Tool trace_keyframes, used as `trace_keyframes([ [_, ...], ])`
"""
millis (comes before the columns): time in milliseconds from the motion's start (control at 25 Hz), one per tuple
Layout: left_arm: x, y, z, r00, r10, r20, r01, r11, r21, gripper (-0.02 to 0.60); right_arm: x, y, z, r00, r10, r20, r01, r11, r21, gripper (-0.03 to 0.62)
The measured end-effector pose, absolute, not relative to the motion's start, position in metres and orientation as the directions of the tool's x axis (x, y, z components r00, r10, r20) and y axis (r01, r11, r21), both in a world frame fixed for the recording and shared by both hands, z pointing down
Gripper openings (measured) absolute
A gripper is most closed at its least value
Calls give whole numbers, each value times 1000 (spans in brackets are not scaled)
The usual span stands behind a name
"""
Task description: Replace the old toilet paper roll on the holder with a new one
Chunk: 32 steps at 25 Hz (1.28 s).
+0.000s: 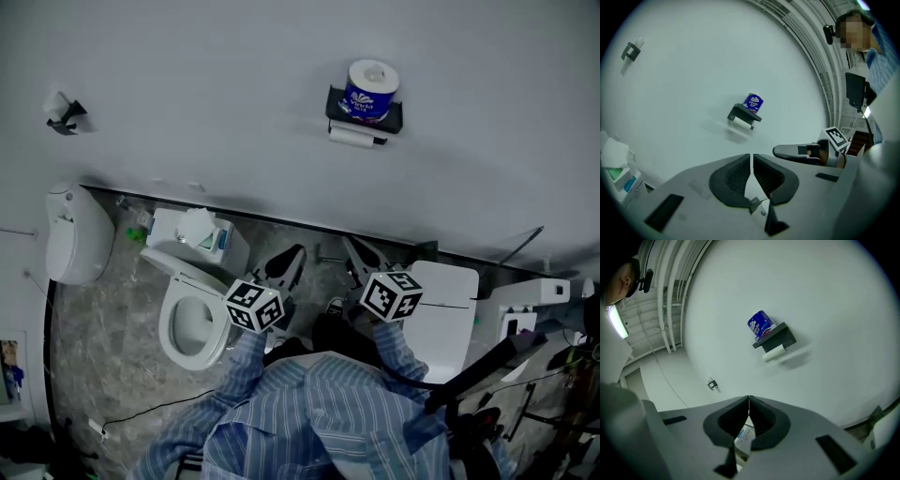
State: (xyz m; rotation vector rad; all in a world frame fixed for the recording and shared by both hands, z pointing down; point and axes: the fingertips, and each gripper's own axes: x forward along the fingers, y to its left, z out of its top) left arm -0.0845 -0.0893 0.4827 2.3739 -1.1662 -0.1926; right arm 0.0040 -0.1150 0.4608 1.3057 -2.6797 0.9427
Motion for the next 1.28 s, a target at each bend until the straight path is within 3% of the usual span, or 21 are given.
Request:
trace_keyframes([
  [440, 11, -164, 478, 629, -772, 90, -712, -526, 466, 8, 85, -200, 466, -686, -685, 246, -678, 478, -559, 5],
  [720, 20, -185, 480, 611, -782, 123, -735, -502, 457, 9, 89, -213, 482, -727, -637, 255, -634, 480, -607, 3],
  [1000, 11, -216, 472, 578, -810, 105, -755, -481, 447, 11, 108, -225, 495, -699, -665, 265, -645, 425, -635, 4],
  [1160, 12, -239, 465, 588, -805, 80, -743, -498, 447, 32, 128, -237, 494, -647, -713, 270, -677, 375, -633, 5],
  [1280, 17, -256, 457, 618, -784, 58, -716, -530, 455, 86, 141, -250, 490, -599, -753, 273, -705, 335, -625, 3],
])
